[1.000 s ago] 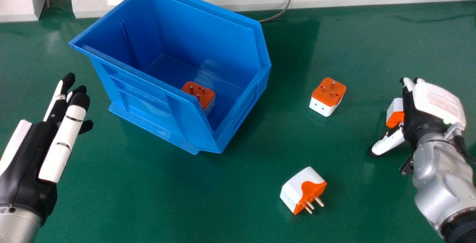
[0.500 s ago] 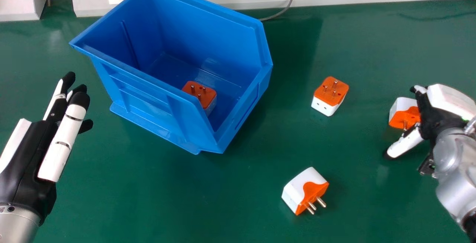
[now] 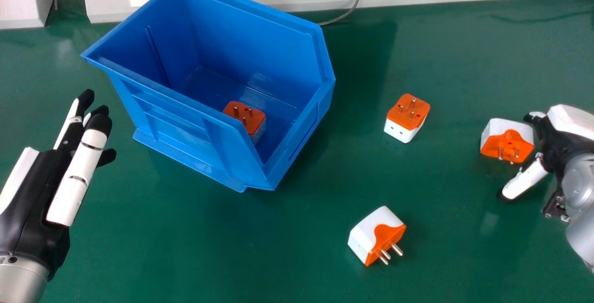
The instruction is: Pick all objects and put in blue box
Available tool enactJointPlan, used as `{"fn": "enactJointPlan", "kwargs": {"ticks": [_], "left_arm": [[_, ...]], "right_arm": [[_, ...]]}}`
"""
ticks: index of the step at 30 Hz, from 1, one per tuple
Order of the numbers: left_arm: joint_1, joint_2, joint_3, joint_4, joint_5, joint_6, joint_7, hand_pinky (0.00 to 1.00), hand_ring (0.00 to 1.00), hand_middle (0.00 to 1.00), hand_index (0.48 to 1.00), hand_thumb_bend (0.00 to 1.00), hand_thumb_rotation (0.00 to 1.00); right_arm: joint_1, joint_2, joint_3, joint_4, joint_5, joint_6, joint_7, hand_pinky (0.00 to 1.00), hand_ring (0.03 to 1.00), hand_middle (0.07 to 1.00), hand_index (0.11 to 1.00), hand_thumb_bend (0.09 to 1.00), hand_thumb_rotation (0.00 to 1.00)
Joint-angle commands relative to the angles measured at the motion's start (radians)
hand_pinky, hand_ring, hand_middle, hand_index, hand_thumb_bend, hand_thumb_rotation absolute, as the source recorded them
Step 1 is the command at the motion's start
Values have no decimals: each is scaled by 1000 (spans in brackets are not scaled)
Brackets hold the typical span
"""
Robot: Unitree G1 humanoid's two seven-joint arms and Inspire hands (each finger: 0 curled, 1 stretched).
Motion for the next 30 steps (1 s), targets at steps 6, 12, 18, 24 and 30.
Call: {"fn": "enactJointPlan", "kwargs": {"ticks": [6, 12, 18, 24, 30], "left_arm": [[0, 15, 13, -40, 0, 11, 9, 897, 960, 979, 1000, 441, 1000], [-1, 13, 11, -46, 2, 18, 11, 901, 961, 980, 1000, 440, 1000], [-1, 12, 10, -46, 3, 16, 11, 905, 963, 982, 1000, 439, 1000], [3, 8, 10, -54, 1, 19, 13, 907, 964, 983, 1000, 439, 1000], [4, 6, 7, -48, 2, 10, 13, 909, 965, 983, 1000, 448, 1000]], "right_arm": [[-34, -16, -12, 0, 7, -15, -12, 914, 974, 937, 878, 656, 0], [-37, -12, -17, -10, 8, -7, -14, 909, 972, 935, 876, 658, 0], [-58, -12, -12, 14, 3, -20, -27, 902, 971, 935, 875, 663, 0], [-82, -5, 1, 35, -4, -21, -31, 896, 970, 935, 879, 664, 0], [-116, 10, 15, 77, -5, -47, -45, 890, 967, 936, 883, 665, 0]]}}
